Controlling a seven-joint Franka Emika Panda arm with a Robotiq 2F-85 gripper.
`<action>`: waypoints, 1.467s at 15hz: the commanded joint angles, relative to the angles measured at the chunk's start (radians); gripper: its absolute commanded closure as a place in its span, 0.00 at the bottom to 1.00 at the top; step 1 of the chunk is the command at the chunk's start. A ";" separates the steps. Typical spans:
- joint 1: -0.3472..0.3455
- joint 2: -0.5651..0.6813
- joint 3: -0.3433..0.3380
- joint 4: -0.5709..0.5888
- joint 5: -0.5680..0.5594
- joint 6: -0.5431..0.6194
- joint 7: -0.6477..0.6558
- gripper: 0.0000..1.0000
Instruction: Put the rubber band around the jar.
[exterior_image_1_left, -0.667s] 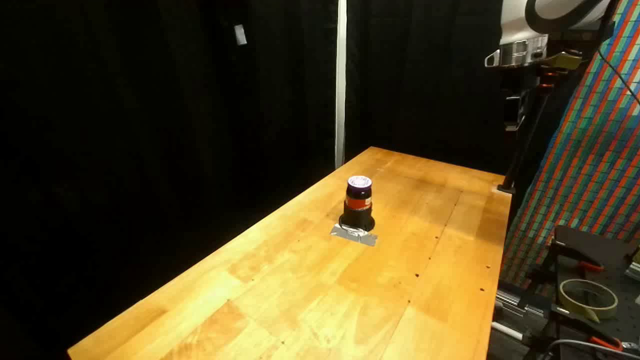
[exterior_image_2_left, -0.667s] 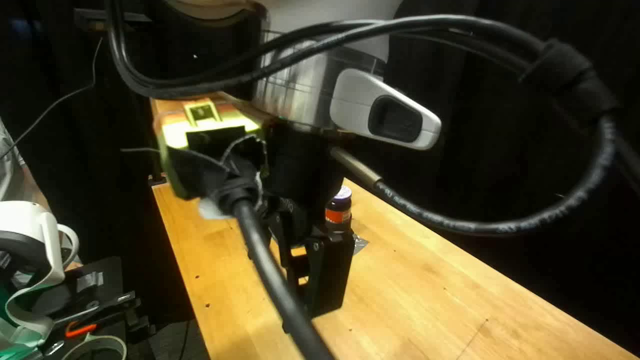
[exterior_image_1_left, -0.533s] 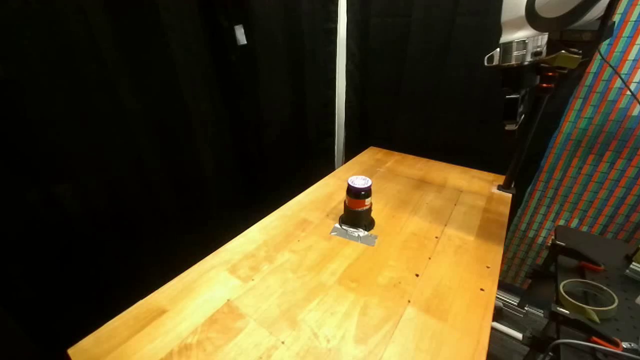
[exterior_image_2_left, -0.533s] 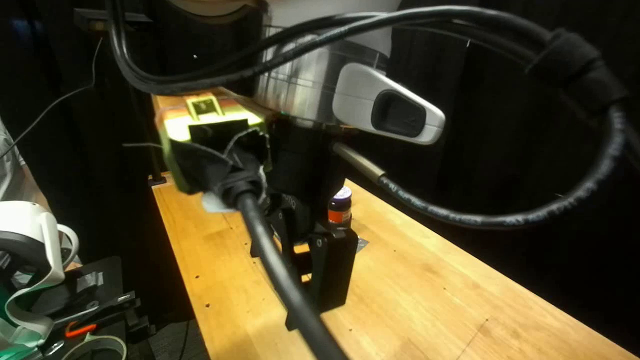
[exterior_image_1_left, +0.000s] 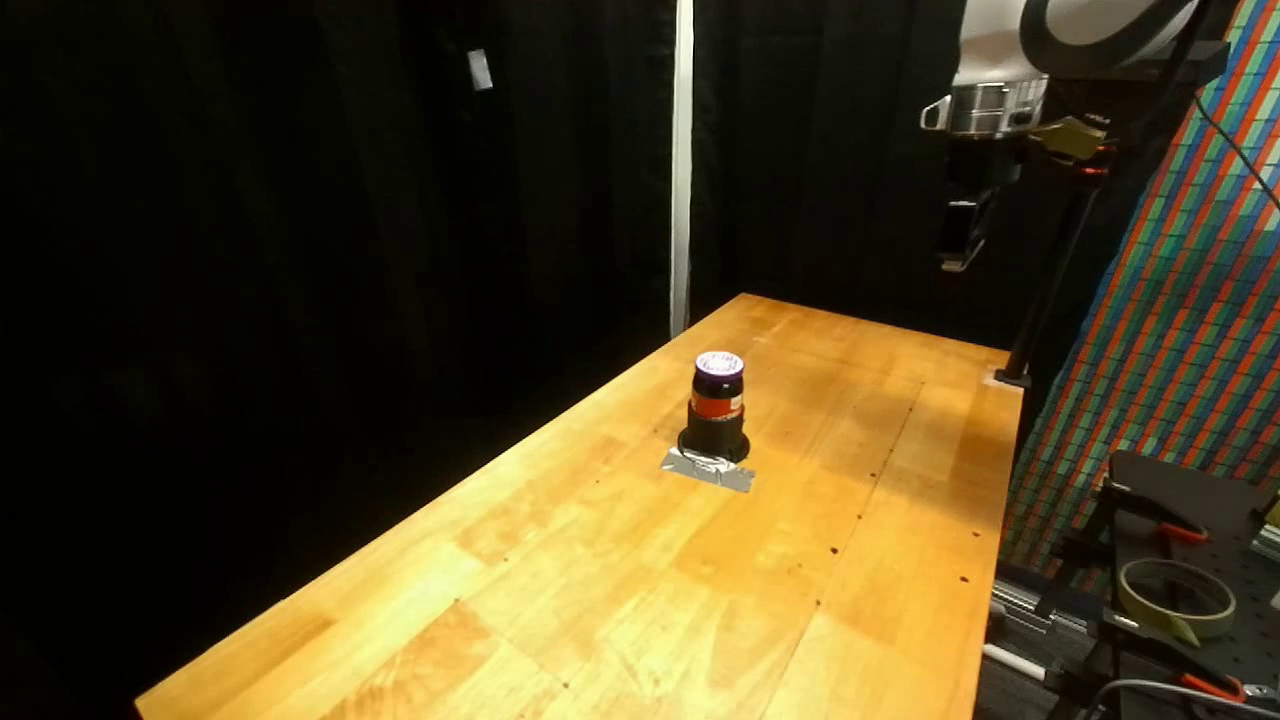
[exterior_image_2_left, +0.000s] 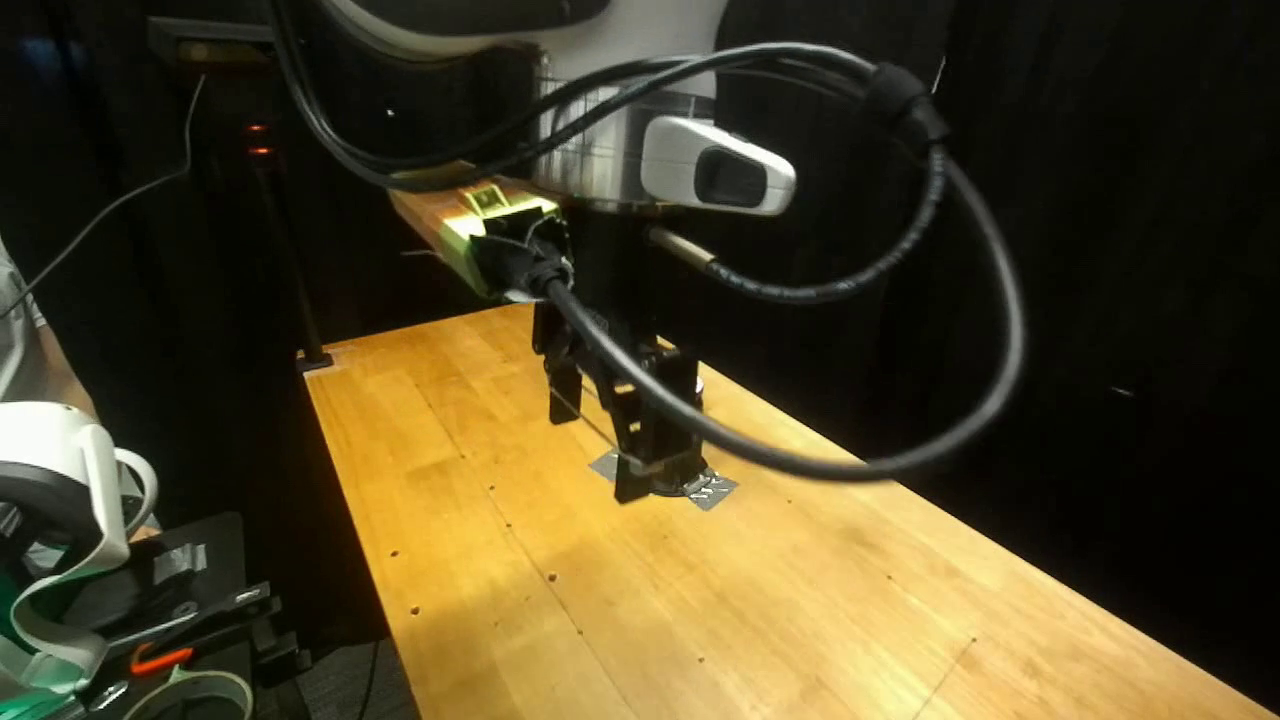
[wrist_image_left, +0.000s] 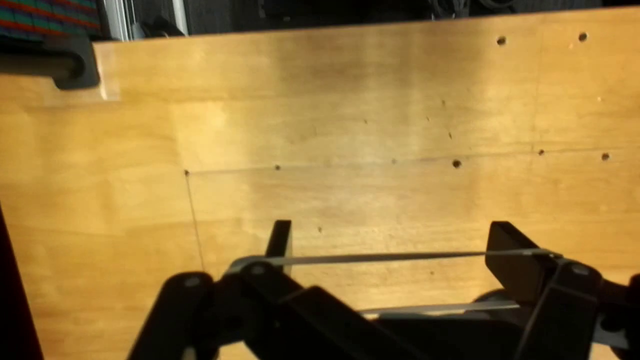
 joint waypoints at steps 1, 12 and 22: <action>0.063 0.127 0.093 0.061 -0.004 0.215 0.153 0.00; 0.161 0.505 0.146 0.346 -0.072 0.507 0.270 0.00; 0.144 0.683 0.167 0.489 0.041 0.578 0.178 0.00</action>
